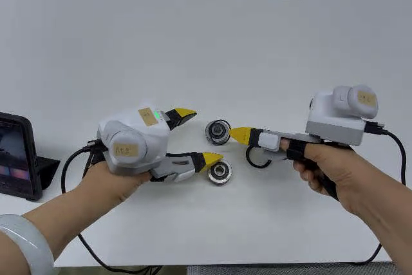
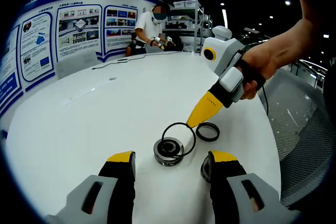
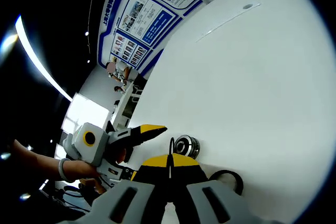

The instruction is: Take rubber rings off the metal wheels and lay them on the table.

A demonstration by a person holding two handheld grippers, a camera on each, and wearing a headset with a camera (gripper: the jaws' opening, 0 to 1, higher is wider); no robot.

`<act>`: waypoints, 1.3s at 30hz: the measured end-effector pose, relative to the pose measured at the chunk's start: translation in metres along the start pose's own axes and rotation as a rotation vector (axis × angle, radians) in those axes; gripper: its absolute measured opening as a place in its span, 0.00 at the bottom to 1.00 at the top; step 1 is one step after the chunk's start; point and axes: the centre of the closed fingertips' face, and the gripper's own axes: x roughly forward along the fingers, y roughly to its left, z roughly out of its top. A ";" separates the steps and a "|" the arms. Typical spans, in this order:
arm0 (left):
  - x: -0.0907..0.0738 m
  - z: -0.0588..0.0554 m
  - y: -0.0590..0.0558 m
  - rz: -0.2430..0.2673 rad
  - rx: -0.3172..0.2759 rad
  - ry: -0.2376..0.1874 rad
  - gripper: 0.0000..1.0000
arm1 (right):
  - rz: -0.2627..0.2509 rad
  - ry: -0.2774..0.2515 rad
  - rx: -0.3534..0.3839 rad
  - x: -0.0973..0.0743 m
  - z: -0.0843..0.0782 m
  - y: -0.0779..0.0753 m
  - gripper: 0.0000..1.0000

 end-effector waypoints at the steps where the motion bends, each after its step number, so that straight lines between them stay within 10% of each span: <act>1: -0.001 0.000 0.000 0.000 -0.001 -0.001 0.58 | -0.001 -0.002 0.003 -0.001 -0.001 0.000 0.02; 39: -0.026 -0.012 -0.014 -0.007 -0.042 -0.020 0.72 | -0.120 -0.053 0.097 -0.054 -0.027 -0.042 0.02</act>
